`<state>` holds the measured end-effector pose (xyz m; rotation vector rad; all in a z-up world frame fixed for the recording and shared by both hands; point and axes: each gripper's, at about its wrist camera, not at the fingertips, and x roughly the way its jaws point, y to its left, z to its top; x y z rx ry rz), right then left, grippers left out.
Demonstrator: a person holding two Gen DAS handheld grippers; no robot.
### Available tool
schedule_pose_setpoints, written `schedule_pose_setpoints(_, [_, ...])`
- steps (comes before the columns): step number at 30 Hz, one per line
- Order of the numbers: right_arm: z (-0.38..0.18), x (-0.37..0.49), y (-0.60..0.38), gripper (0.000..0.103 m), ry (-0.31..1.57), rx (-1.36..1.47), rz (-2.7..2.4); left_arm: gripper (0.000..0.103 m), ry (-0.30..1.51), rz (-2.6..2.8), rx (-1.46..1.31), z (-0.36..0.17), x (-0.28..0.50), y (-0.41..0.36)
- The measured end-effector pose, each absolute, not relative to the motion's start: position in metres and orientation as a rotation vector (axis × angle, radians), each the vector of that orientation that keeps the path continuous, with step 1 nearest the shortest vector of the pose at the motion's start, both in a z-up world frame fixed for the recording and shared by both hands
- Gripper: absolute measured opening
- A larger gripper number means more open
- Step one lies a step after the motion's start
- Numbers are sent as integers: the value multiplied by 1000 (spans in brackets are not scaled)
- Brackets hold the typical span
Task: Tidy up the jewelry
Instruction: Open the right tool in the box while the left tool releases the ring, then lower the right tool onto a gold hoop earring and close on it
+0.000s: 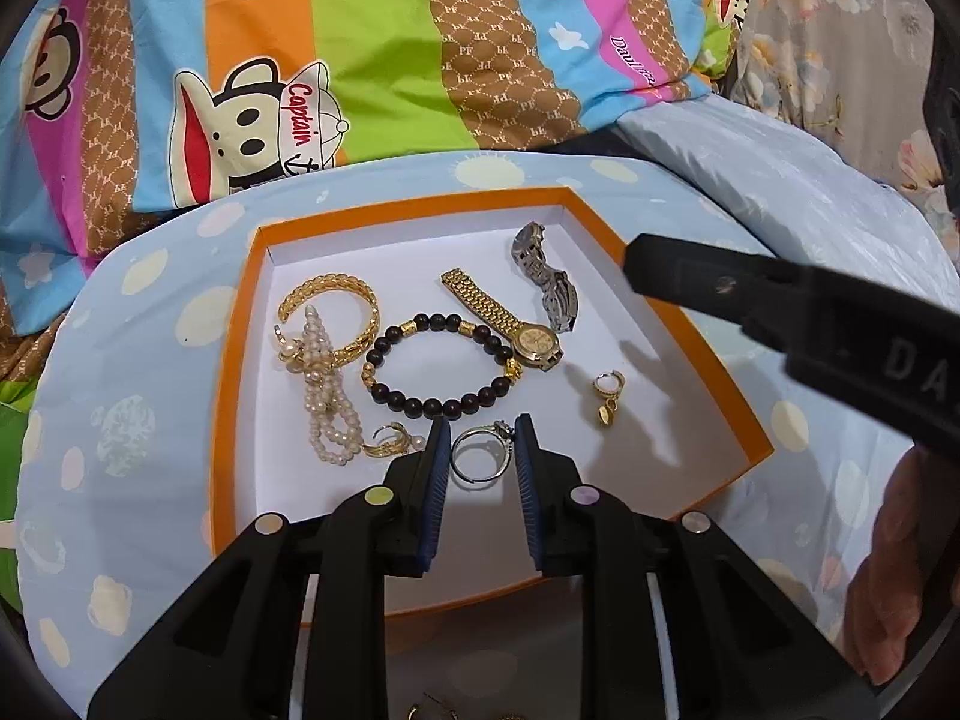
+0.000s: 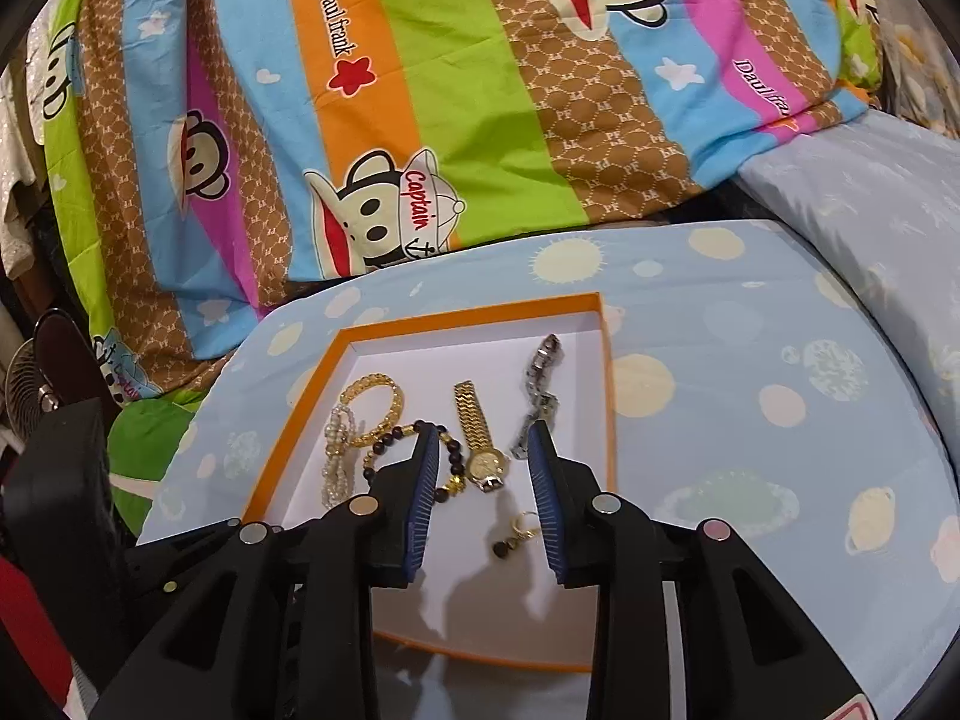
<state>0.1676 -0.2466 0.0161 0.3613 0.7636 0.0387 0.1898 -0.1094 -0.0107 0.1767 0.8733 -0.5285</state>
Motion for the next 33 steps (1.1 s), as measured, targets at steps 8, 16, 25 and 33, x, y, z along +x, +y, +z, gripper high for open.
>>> schedule_pose_setpoints(8, [22, 146, -245, 37, 727, 365, 37, 38, 798, -494, 77, 19, 184, -79])
schedule_pose_setpoints(16, [20, 86, -203, 37, 705, 234, 161, 41, 751, -365, -48, 32, 152, 5])
schedule_pose_setpoints(25, [-13, 67, -144, 37, 822, 130, 258, 41, 856, -298, -79, -7, 131, 32])
schedule_pose_setpoints(33, [-26, 74, -127, 37, 873, 116, 263, 42, 863, -294, -29, -13, 128, 25])
